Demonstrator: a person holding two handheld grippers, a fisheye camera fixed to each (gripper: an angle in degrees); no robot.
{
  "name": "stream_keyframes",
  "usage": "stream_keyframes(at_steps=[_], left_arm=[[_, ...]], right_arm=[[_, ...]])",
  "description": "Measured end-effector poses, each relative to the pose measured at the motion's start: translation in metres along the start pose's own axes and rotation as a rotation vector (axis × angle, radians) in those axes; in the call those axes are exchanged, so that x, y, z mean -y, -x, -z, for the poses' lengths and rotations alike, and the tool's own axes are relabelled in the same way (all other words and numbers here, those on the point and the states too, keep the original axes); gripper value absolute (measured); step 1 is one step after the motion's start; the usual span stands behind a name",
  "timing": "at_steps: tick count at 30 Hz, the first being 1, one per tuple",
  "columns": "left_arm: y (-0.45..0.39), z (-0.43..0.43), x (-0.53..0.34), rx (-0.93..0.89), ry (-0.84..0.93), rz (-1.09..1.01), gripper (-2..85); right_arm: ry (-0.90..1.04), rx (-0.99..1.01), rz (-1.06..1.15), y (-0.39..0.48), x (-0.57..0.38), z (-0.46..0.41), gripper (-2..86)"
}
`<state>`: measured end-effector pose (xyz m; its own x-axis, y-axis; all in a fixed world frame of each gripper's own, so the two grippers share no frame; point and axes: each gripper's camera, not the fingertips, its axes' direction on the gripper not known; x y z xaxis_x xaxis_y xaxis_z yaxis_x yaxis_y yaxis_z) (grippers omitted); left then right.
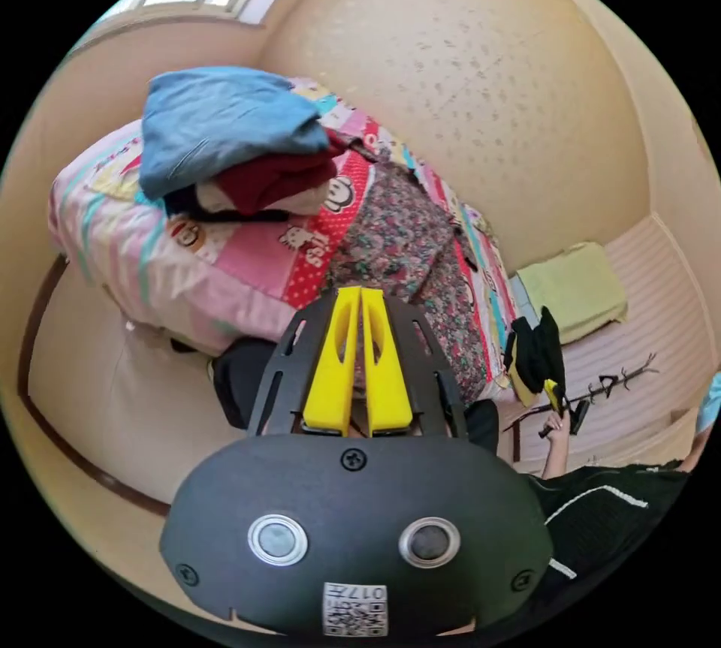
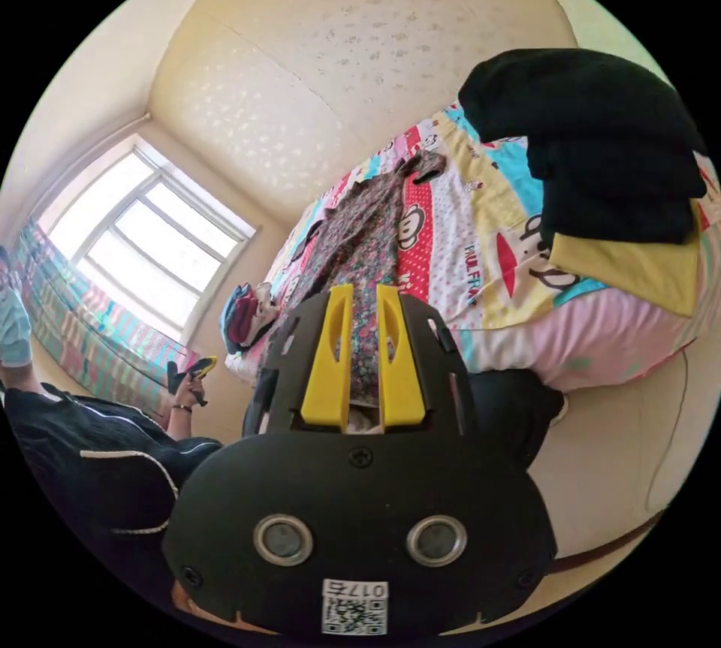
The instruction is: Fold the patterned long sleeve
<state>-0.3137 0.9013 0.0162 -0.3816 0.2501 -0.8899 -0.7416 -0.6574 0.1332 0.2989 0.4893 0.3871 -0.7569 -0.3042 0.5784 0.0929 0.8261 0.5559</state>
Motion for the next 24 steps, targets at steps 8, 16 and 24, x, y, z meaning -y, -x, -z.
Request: stream_keyframes(at_steps=[8,16,24], left_arm=[[0.006,-0.046,-0.006,-0.048,0.081,-0.107,8.1],[-0.007,-0.155,0.009,0.270,0.386,-0.215,12.5],[-0.009,-0.203,0.002,0.353,0.410,-0.259,11.1]], right_arm=[[0.437,-0.191,0.031,-0.031,0.001,-0.161,10.6],[0.565,-0.246,0.024,-0.034,-0.005,-0.233,12.6],[0.501,-0.222,0.061,-0.034,-0.010,-0.239,14.3]])
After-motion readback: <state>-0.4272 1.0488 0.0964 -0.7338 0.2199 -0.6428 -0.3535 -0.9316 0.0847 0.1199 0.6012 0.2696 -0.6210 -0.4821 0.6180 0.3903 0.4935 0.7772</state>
